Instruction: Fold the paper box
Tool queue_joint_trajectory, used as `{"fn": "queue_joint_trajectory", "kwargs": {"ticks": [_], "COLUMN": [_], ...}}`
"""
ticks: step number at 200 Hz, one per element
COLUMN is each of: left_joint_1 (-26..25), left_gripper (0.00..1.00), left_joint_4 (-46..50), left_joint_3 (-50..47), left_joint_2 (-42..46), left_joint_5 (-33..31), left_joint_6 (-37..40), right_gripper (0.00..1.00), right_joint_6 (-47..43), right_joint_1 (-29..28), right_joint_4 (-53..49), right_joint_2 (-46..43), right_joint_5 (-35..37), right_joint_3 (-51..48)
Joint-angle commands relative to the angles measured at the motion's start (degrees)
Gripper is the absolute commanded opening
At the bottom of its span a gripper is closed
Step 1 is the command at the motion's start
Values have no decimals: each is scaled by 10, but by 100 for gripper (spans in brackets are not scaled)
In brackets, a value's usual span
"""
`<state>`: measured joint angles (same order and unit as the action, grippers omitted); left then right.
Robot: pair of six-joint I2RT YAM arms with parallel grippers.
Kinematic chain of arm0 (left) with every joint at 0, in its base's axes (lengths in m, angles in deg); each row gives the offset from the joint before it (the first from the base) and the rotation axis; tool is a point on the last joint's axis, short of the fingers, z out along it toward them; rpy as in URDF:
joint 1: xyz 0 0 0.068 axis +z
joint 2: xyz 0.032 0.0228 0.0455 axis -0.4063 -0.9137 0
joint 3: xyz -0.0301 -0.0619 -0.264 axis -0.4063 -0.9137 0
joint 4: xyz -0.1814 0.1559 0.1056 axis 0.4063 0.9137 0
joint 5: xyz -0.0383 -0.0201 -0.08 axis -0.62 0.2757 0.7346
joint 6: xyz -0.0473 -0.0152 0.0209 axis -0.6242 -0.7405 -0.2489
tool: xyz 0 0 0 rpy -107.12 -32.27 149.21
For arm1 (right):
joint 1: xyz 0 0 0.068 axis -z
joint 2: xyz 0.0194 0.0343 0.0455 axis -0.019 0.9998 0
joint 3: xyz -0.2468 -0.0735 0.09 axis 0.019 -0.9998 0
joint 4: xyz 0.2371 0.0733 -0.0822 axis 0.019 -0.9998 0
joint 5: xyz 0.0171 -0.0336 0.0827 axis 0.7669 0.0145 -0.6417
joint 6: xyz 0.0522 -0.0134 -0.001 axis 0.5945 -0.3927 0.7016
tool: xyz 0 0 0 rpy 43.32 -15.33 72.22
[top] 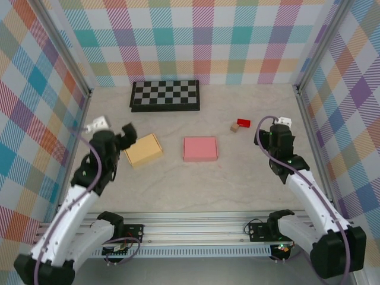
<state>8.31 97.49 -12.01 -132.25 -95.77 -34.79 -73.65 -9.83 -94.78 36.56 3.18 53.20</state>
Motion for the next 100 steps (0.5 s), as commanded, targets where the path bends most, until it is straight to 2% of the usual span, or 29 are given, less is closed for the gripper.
{"fn": "queue_joint_trajectory", "kwargs": {"ticks": [1,10,19,37,74,100], "left_joint_1": [60,68,69,83,151,188], "left_gripper": [100,100,100,100,100,100], "left_joint_4": [-69,-62,-103,-163,-334,-445], "left_joint_3": [-160,-192,-224,-272,-331,-320], "left_joint_2": [72,115,142,139,28,-82], "left_joint_5": [-142,-161,-153,-171,-98,-4], "left_joint_6": [27,-7,8,-1,-9,21], "right_gripper": [98,100,100,100,100,100], "right_joint_6": [-35,-40,-42,-24,-18,-33], "right_joint_1": [41,53,66,88,101,103], "right_joint_4": [99,141,170,216,308,381], "right_joint_2": [20,28,38,57,106,139], "right_joint_5": [-13,-20,-30,-52,-89,-116], "right_joint_3": [-50,-74,-93,-124,-170,-185]}}
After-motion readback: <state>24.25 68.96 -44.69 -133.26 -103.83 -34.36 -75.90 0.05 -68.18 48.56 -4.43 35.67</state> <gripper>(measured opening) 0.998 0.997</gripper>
